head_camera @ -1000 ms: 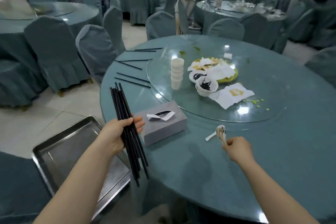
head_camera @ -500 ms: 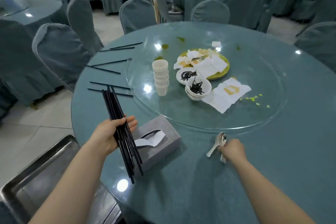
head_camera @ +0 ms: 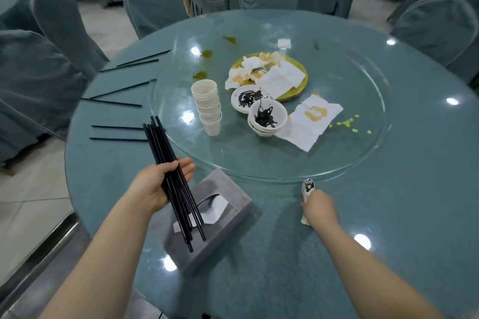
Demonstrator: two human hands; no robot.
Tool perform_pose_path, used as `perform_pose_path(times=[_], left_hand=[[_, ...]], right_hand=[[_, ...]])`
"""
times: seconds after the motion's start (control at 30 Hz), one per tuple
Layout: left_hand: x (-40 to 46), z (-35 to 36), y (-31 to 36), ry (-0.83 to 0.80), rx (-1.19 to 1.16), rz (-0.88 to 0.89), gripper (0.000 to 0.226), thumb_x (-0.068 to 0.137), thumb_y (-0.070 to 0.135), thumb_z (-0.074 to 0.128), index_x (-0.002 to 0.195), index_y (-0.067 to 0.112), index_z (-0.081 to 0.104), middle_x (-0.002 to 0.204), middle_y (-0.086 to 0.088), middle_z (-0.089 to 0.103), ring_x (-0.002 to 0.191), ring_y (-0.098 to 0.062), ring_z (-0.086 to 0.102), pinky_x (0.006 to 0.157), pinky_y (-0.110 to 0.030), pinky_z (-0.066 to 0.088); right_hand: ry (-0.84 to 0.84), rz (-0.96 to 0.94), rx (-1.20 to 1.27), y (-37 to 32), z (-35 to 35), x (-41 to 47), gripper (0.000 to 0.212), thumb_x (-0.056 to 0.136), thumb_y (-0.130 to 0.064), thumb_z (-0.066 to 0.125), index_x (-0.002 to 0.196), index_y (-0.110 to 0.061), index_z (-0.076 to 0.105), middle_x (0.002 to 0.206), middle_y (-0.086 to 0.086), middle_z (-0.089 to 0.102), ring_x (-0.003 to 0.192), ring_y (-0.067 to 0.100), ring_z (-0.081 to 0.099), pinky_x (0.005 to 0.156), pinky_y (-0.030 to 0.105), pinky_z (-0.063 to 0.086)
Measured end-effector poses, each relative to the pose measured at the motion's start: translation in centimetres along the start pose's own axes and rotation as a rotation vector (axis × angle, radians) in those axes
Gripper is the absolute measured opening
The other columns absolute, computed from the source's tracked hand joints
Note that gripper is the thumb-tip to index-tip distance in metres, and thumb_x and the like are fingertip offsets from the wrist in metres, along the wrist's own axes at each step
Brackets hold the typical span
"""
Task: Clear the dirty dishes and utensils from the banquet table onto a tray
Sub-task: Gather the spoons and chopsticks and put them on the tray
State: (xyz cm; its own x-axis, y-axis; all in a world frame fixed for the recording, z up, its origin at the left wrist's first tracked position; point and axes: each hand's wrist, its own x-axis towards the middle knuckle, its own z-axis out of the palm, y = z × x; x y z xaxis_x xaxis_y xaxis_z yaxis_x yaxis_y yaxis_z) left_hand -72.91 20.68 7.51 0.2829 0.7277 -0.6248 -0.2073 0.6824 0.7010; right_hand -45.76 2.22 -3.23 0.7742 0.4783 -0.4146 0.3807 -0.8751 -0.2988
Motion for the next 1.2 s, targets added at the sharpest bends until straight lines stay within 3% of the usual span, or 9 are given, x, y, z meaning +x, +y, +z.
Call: perform_pose_path(times=[0.1, 0.2, 0.5, 0.67, 0.8, 0.97, 1.1, 1.2], left_hand=[[0.1, 0.4, -0.3, -0.018, 0.017, -0.008, 0.016, 0.097, -0.002, 0.038, 0.097, 0.004, 0.053, 0.074, -0.011, 0.074, 0.068, -0.021, 0.073, 0.064, -0.033, 0.052], [-0.1, 0.7, -0.4, -0.02, 0.027, -0.007, 0.015, 0.097, -0.002, 0.038, 0.098, 0.004, 0.053, 0.076, -0.011, 0.074, 0.071, -0.022, 0.073, 0.064, -0.033, 0.053], [-2.3, -0.2, -1.5, -0.008, 0.025, 0.028, 0.017, 0.097, -0.002, 0.037, 0.097, 0.005, 0.052, 0.076, -0.01, 0.074, 0.071, -0.021, 0.073, 0.063, -0.032, 0.053], [-5.1, -1.4, -2.4, 0.016, -0.007, 0.062, 0.017, 0.097, -0.002, 0.037, 0.096, 0.004, 0.053, 0.086, -0.012, 0.071, 0.08, -0.023, 0.069, 0.068, -0.033, 0.05], [-8.2, -3.6, -2.9, 0.061, -0.086, 0.113, 0.018, 0.098, -0.002, 0.036, 0.094, 0.004, 0.053, 0.087, -0.012, 0.069, 0.077, -0.022, 0.068, 0.065, -0.032, 0.051], [-11.8, -7.0, -5.1, 0.088, -0.155, 0.108, 0.018, 0.097, -0.003, 0.035, 0.092, 0.003, 0.051, 0.068, -0.01, 0.073, 0.06, -0.021, 0.072, 0.05, -0.028, 0.058], [-13.5, -10.3, -5.6, 0.114, -0.16, 0.134, 0.019, 0.097, -0.003, 0.035, 0.093, 0.004, 0.052, 0.07, -0.01, 0.073, 0.072, -0.025, 0.072, 0.061, -0.034, 0.056], [-14.4, -12.0, -5.7, 0.125, -0.149, 0.144, 0.018, 0.097, -0.002, 0.036, 0.093, 0.004, 0.053, 0.073, -0.01, 0.073, 0.08, -0.026, 0.069, 0.066, -0.032, 0.051]], right_hand=[[0.039, -0.018, -0.104, 0.7, -0.1, 0.1, 0.019, 0.09, -0.005, 0.047, 0.103, -0.002, 0.06, 0.106, 0.018, 0.066, 0.1, 0.032, 0.063, 0.078, 0.034, 0.048], [0.053, -0.05, -0.194, 1.7, -0.1, -0.2, 0.025, 0.089, 0.0, 0.041, 0.104, -0.003, 0.06, 0.109, 0.016, 0.064, 0.102, 0.034, 0.06, 0.076, 0.033, 0.046], [0.04, -0.212, -0.188, 2.0, -1.4, -2.0, 0.022, 0.084, 0.0, 0.045, 0.093, -0.006, 0.064, 0.102, 0.014, 0.066, 0.096, 0.033, 0.061, 0.068, 0.03, 0.041], [0.09, -0.386, -0.162, 0.2, -2.7, -3.6, 0.018, 0.084, -0.002, 0.044, 0.083, -0.012, 0.058, 0.091, 0.011, 0.064, 0.079, 0.031, 0.055, 0.061, 0.029, 0.039], [0.133, -0.538, -0.251, -1.7, -2.4, -4.6, 0.018, 0.086, -0.003, 0.046, 0.091, -0.011, 0.061, 0.092, 0.012, 0.065, 0.084, 0.032, 0.059, 0.062, 0.03, 0.037], [0.112, -0.511, -0.304, 0.1, -0.5, -5.4, 0.014, 0.088, -0.007, 0.051, 0.089, -0.006, 0.065, 0.094, 0.017, 0.068, 0.092, 0.035, 0.061, 0.065, 0.032, 0.041], [0.062, -0.466, -0.235, 0.2, 0.8, -7.2, 0.017, 0.086, -0.004, 0.051, 0.084, -0.003, 0.067, 0.089, 0.021, 0.068, 0.088, 0.037, 0.062, 0.061, 0.032, 0.039], [0.052, -0.405, -0.17, 0.4, 1.5, -8.4, 0.018, 0.088, -0.003, 0.049, 0.092, 0.001, 0.066, 0.095, 0.023, 0.066, 0.093, 0.038, 0.061, 0.065, 0.033, 0.04]])
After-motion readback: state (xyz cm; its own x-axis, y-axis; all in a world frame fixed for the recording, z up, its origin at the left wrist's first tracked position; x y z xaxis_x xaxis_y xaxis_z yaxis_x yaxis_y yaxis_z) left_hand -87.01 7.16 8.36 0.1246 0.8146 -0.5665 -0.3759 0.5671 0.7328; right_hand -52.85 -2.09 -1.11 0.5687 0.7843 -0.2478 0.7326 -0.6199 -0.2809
